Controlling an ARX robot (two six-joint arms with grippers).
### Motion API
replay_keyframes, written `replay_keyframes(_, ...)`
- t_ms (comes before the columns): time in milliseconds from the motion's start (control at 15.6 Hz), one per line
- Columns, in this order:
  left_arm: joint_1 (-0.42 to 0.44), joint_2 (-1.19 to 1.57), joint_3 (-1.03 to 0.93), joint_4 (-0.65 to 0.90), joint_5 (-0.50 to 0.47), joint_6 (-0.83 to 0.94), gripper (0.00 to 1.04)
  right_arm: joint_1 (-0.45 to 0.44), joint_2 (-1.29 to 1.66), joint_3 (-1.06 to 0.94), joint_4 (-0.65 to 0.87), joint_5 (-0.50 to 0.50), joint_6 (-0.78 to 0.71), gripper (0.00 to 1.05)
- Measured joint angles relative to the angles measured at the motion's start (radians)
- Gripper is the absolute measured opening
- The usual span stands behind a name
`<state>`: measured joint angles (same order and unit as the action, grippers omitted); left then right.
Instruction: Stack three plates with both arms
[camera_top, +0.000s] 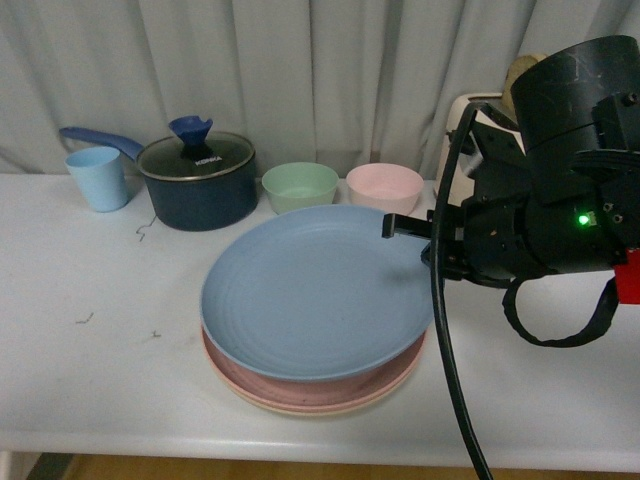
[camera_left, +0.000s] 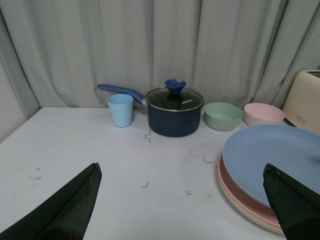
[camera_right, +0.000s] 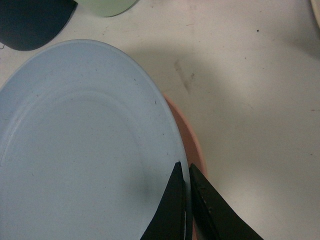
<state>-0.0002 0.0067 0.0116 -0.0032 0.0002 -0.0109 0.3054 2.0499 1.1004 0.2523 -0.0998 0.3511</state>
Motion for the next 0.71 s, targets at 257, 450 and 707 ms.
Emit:
replay_keyframes(257, 0.000, 0.000, 0.000, 0.000, 0.000, 0.000, 0.98, 0.022, 0.027, 0.021, -0.013, 0.018, 0.000, 0.03)
replay_keyframes(450, 0.000, 0.000, 0.000, 0.000, 0.000, 0.000, 0.98, 0.021, 0.030, 0.021, -0.009, 0.028, 0.000, 0.03)
replay_keyframes(707, 0.000, 0.000, 0.000, 0.000, 0.000, 0.000, 0.98, 0.021, 0.039, 0.010, -0.011, 0.032, 0.000, 0.03)
